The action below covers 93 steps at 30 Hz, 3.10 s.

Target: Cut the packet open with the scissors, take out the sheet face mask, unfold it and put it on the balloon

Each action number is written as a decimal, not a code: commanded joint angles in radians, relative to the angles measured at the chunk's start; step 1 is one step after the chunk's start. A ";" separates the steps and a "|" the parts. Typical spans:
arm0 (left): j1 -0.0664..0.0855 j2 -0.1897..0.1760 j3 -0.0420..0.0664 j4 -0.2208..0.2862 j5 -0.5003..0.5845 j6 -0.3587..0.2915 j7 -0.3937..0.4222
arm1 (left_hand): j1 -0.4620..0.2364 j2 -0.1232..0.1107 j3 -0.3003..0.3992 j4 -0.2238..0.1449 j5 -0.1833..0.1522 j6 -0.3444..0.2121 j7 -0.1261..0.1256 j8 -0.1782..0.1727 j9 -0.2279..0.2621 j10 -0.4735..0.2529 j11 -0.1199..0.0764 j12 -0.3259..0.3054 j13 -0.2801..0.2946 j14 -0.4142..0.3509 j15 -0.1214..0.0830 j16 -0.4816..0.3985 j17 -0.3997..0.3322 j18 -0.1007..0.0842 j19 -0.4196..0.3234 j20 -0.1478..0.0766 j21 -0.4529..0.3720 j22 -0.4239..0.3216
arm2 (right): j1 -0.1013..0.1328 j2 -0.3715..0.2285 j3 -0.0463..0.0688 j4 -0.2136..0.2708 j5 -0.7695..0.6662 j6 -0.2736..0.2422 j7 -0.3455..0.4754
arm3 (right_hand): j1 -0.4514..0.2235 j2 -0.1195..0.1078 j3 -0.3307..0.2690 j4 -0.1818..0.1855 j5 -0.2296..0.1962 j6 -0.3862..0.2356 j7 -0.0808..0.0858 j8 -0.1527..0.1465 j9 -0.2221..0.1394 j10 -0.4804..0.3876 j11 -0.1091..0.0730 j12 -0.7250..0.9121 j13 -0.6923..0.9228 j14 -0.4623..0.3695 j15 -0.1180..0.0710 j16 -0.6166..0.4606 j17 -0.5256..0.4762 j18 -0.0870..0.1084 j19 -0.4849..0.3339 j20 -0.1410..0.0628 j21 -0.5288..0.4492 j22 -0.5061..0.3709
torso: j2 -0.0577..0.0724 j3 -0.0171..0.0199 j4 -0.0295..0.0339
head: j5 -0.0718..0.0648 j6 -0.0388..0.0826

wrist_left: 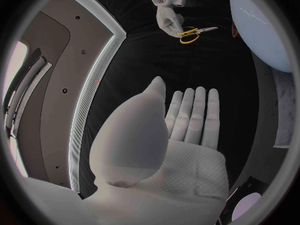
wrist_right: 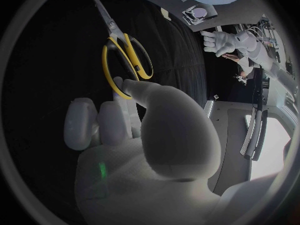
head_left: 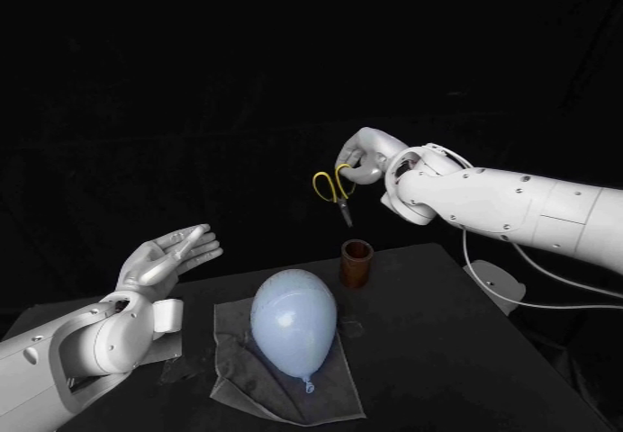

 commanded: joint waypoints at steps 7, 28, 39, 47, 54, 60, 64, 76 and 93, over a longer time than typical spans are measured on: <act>0.012 0.069 0.002 -0.084 -0.009 -0.041 0.042 | 0.002 0.001 -0.045 -0.002 0.001 -0.039 -0.003 -0.022 -0.005 -0.082 -0.007 -0.001 0.001 -0.069 0.008 -0.058 -0.023 -0.027 -0.055 0.001 -0.037 -0.007 | -0.033 0.161 0.001 -0.146 0.148 -0.085 0.035 | -0.005 0.011 0.015 -0.010 0.013 -0.014 0.007 0.006 0.007 0.011 -0.013 0.000 0.003 0.011 -0.005 0.017 0.014 -0.013 0.007 -0.001 0.007 0.003 | 0.008 -0.0030 0.0067 | 0.039 0.017; 0.018 0.252 -0.013 -0.336 -0.141 0.099 -0.060 | 0.038 0.012 -0.133 0.006 0.000 -0.322 -0.036 -0.114 -0.073 -0.369 -0.041 -0.008 -0.007 -0.306 0.012 -0.132 -0.120 0.007 -0.443 -0.001 -0.174 -0.034 | -0.117 0.429 0.003 -0.344 0.274 -0.163 0.124 | -0.027 0.017 0.031 -0.039 0.054 -0.029 0.012 0.012 0.024 0.005 -0.008 -0.005 0.011 0.021 -0.001 0.051 0.056 -0.020 0.031 0.003 0.033 0.039 | 0.019 -0.0093 0.0152 | 0.153 0.016; 0.017 0.354 -0.024 -0.466 -0.159 0.159 -0.124 | 0.045 0.017 -0.146 0.006 0.000 -0.351 -0.011 -0.120 -0.080 -0.389 -0.026 -0.010 -0.008 -0.335 0.003 -0.133 -0.132 0.013 -0.450 -0.005 -0.176 -0.033 | -0.126 0.470 0.005 -0.338 0.300 -0.167 0.149 | -0.029 0.018 0.031 -0.041 0.057 -0.030 0.013 0.012 0.026 0.005 -0.008 -0.005 0.012 0.021 0.000 0.054 0.060 -0.021 0.033 0.003 0.035 0.042 | 0.024 -0.0134 0.0157 | 0.191 0.011; 0.016 0.386 -0.023 -0.515 -0.135 0.151 -0.134 | 0.055 0.027 -0.146 0.004 0.000 -0.366 0.002 -0.125 -0.083 -0.391 -0.013 -0.009 -0.008 -0.335 0.004 -0.131 -0.134 0.013 -0.446 -0.006 -0.174 -0.032 | -0.127 0.474 0.007 -0.320 0.302 -0.160 0.162 | -0.031 0.018 0.032 -0.043 0.061 -0.031 0.013 0.012 0.027 0.004 -0.008 -0.005 0.013 0.022 0.000 0.055 0.061 -0.020 0.032 0.003 0.035 0.042 | 0.024 -0.0134 0.0170 | 0.199 0.009; 0.016 0.415 -0.023 -0.551 -0.117 0.154 -0.140 | 0.076 0.050 -0.140 0.000 0.000 -0.347 0.008 -0.117 -0.076 -0.358 -0.007 -0.003 -0.005 -0.306 0.003 -0.124 -0.129 0.013 -0.440 -0.007 -0.171 -0.030 | -0.128 0.474 0.008 -0.301 0.301 -0.152 0.166 | -0.032 0.018 0.032 -0.044 0.062 -0.031 0.013 0.012 0.027 0.004 -0.008 -0.006 0.013 0.022 0.000 0.056 0.062 -0.021 0.033 0.004 0.036 0.043 | 0.025 -0.0140 0.0154 | 0.201 0.014; 0.017 0.431 -0.022 -0.569 -0.091 0.162 -0.149 | 0.082 0.080 -0.143 0.000 0.000 -0.293 0.006 -0.097 -0.058 -0.269 -0.003 0.013 0.001 -0.291 0.005 -0.122 -0.128 0.012 -0.439 -0.005 -0.170 -0.031 | -0.128 0.475 0.008 -0.288 0.297 -0.147 0.167 | -0.033 0.019 0.032 -0.045 0.063 -0.031 0.013 0.012 0.028 0.004 -0.007 -0.006 0.013 0.022 0.000 0.056 0.062 -0.020 0.032 0.004 0.035 0.042 | 0.024 -0.0124 0.0158 | 0.201 0.016; 0.017 0.435 -0.022 -0.575 -0.082 0.164 -0.149 | 0.091 0.114 -0.139 0.001 0.000 -0.198 0.003 -0.062 -0.030 -0.202 -0.008 0.022 0.005 -0.274 0.004 -0.120 -0.127 0.013 -0.439 -0.005 -0.169 -0.031 | -0.128 0.475 0.008 -0.284 0.292 -0.143 0.167 | -0.033 0.019 0.032 -0.045 0.063 -0.031 0.013 0.012 0.028 0.004 -0.007 -0.006 0.013 0.022 0.000 0.056 0.062 -0.020 0.032 0.004 0.035 0.042 | 0.024 -0.0124 0.0163 | 0.198 0.012; 0.017 0.435 -0.022 -0.574 -0.078 0.180 -0.133 | 0.159 0.210 -0.093 0.005 0.001 0.045 -0.040 0.032 0.018 -0.026 -0.030 0.059 0.004 -0.091 -0.010 -0.076 -0.090 0.017 -0.327 -0.007 -0.135 -0.017 | -0.128 0.474 0.008 -0.283 0.288 -0.133 0.166 | -0.034 0.019 0.032 -0.046 0.064 -0.032 0.013 0.013 0.028 0.004 -0.007 -0.006 0.013 0.022 0.000 0.057 0.064 -0.020 0.032 0.004 0.035 0.042 | 0.024 -0.0145 0.0174 | 0.200 0.008; 0.017 0.435 -0.022 -0.577 -0.097 0.142 -0.118 | 0.212 0.237 0.001 0.005 0.001 0.134 -0.085 0.095 0.058 0.117 -0.066 0.039 0.000 -0.027 -0.024 -0.062 -0.085 0.018 -0.272 -0.021 -0.122 -0.018 | -0.128 0.470 0.008 -0.307 0.304 -0.099 0.138 | -0.045 0.022 0.031 -0.047 0.064 -0.039 0.017 0.011 0.032 -0.004 -0.004 -0.009 0.014 0.018 0.003 0.052 0.052 -0.017 0.021 0.006 0.026 0.032 | 0.025 -0.0145 0.0171 | 0.207 0.005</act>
